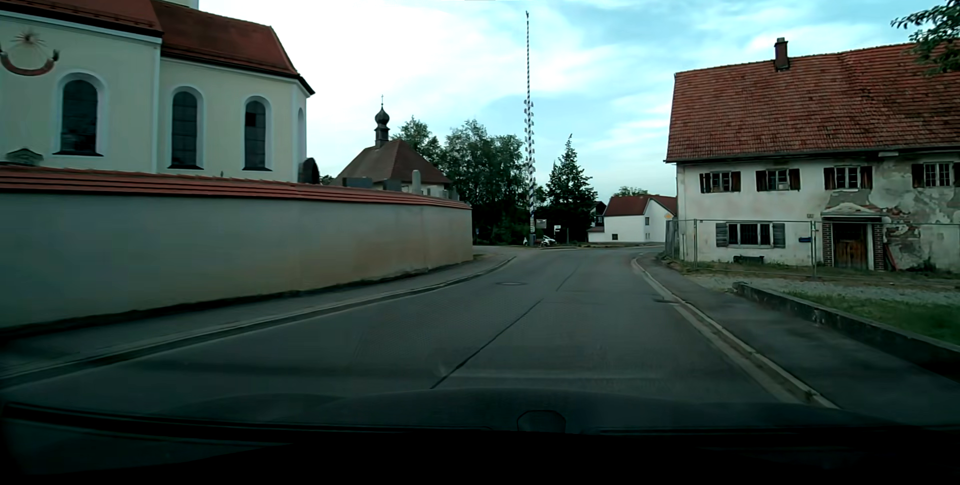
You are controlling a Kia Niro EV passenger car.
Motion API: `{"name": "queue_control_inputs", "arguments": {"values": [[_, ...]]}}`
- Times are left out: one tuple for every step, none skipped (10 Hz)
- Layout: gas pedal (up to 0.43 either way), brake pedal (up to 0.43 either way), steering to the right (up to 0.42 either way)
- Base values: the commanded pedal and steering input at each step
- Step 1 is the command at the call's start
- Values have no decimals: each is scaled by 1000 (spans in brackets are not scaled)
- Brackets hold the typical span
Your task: Follow the waypoints while adhering to traffic rules and regulations
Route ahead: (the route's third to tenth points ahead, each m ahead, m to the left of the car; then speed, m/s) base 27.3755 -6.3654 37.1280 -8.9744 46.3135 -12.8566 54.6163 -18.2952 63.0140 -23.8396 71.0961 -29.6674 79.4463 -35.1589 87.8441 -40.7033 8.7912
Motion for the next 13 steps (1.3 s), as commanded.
{"name": "queue_control_inputs", "arguments": {"values": [[150,6,151],[157,6,137],[157,6,112],[157,6,92],[157,6,71],[157,6,60],[157,6,54],[157,6,41],[157,6,23],[157,6,14],[157,6,8],[157,6,7],[157,6,7]]}}
